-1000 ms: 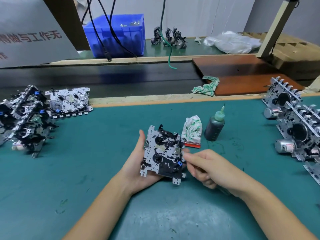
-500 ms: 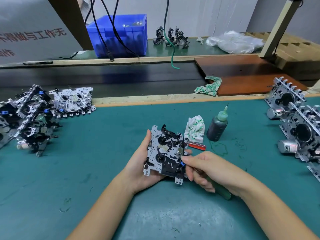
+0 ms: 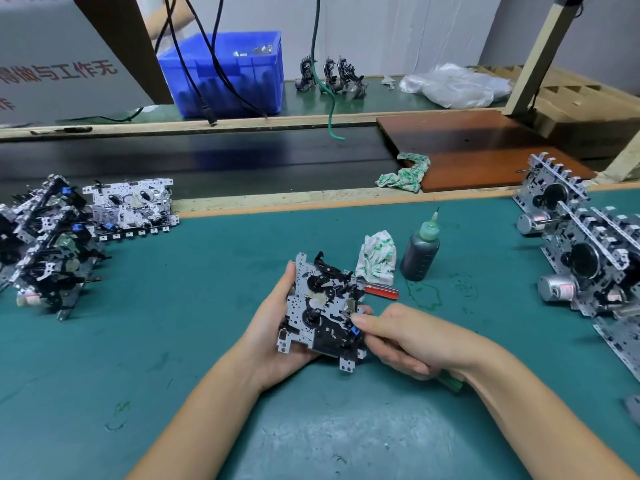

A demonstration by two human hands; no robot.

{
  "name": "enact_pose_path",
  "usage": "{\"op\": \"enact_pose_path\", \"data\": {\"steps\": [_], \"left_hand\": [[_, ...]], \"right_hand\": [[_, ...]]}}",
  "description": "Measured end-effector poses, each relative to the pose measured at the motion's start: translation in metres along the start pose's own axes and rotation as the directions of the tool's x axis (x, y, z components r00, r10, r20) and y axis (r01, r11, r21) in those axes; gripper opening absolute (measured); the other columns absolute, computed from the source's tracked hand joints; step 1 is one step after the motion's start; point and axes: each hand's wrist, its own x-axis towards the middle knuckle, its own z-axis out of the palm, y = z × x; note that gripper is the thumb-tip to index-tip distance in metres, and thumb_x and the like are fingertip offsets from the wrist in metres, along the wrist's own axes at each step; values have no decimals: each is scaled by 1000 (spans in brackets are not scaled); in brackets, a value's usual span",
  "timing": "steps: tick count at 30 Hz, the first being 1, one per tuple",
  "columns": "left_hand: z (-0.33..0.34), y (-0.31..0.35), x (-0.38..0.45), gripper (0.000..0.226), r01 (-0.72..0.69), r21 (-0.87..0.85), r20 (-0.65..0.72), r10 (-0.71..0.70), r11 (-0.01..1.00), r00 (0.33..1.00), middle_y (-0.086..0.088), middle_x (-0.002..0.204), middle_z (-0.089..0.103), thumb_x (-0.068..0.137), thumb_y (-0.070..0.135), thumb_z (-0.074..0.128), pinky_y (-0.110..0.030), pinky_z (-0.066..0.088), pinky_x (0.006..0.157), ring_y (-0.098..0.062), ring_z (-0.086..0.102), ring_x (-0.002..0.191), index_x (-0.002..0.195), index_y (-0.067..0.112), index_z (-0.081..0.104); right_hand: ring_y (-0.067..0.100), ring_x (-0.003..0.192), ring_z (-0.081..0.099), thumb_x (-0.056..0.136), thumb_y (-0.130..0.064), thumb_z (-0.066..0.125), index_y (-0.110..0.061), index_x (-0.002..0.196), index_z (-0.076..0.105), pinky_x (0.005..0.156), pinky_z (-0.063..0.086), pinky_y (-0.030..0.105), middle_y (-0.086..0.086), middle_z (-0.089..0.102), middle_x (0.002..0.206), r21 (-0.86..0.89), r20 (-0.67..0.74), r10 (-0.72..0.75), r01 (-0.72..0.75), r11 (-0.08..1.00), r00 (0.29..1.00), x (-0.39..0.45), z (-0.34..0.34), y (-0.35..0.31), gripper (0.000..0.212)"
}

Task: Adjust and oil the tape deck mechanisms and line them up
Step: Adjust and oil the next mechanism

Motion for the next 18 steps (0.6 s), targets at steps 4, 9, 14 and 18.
{"op": "enact_pose_path", "data": {"steps": [4,9,14,18], "left_hand": [[1,-1,0,70,-10,4,-11,10,1000,1000,-18,111,69,88,63,33,-36,58,74,-28,68,100,97,10,77],[1,-1,1,71,-18,2,-19,18,1000,1000,-20,110,69,89,63,32,-37,59,72,-29,69,98,96,8,77],[3,-1,1,70,-17,25,-23,18,1000,1000,-18,107,70,88,64,33,-36,59,71,-27,69,96,93,10,77],[4,1,-1,70,-24,14,-39,24,1000,999,-18,112,68,87,64,35,-37,58,74,-28,68,100,98,9,76]], "right_hand": [[8,27,16,100,-39,34,-18,39,33,34,14,14,-2,25,29,14,45,18,-18,1000,999,2,-1,2,65],[8,28,14,99,-45,34,-20,40,31,35,13,13,-3,24,30,6,82,41,-41,999,996,2,-4,4,63],[8,28,14,98,-46,34,-20,42,30,35,15,12,-3,23,31,-19,88,33,-31,999,996,3,-5,3,63],[11,29,14,99,-45,35,-20,40,33,36,15,15,-2,23,30,-22,44,-11,12,1000,999,3,-2,3,64]]}}
